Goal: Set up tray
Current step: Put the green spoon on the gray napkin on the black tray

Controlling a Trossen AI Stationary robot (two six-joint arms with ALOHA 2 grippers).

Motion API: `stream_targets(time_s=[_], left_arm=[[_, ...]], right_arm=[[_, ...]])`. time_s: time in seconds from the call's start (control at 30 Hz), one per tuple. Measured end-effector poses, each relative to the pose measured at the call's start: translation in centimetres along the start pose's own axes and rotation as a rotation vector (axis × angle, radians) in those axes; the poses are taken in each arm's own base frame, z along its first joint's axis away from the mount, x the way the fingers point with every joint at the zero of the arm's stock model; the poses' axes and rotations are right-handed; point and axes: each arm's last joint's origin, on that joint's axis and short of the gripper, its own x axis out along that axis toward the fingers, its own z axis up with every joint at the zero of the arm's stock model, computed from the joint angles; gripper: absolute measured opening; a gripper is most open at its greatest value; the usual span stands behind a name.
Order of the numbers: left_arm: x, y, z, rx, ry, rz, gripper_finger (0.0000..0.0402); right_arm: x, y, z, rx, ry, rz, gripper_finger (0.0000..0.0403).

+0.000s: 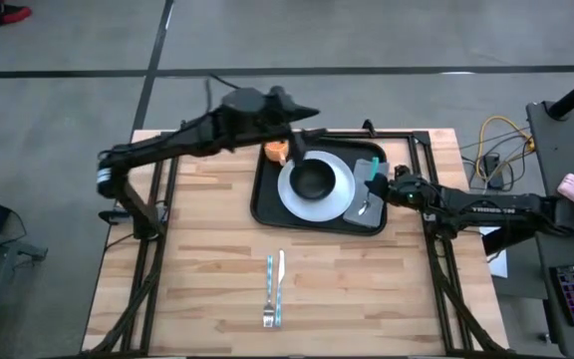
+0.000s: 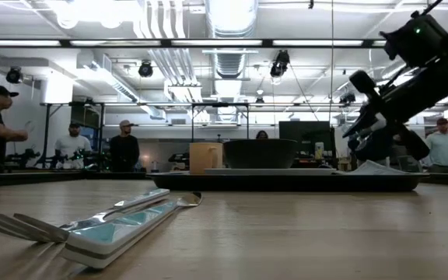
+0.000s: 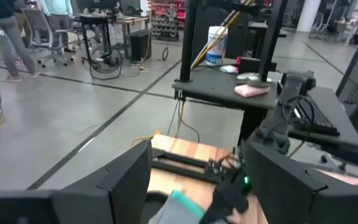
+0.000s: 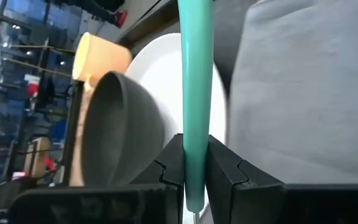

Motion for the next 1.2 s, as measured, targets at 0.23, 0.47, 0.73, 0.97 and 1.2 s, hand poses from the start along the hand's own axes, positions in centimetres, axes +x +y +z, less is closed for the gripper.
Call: stream_targets(time_s=[0.23,0.47,0.73,0.97,1.2], left_arm=[[-5.7,0.7,-1.2,0.006,0.005,0.036,0.0230],[-9.5,1.3,-3.1,0.001,-0.020,0.109,0.0230],[-11.3,1.6,-3.9,-0.017,-0.033,0.132,0.0230],[-11.4,1.6,-3.6,-0.018,-0.040,0.132,0.0230],[-11.4,1.6,-3.6,-0.018,-0.040,0.131,0.0230]], right_arm=[[0.8,-1.2,0.0,-0.004,0.047,-0.054,0.0027],[1.5,-1.0,0.2,-0.003,0.056,-0.107,0.0027],[3.1,0.2,0.6,-0.021,0.075,-0.167,0.0026],[4.7,0.4,0.3,-0.028,0.120,-0.200,0.0026],[5.9,1.1,0.2,-0.029,0.125,-0.221,0.0060]])
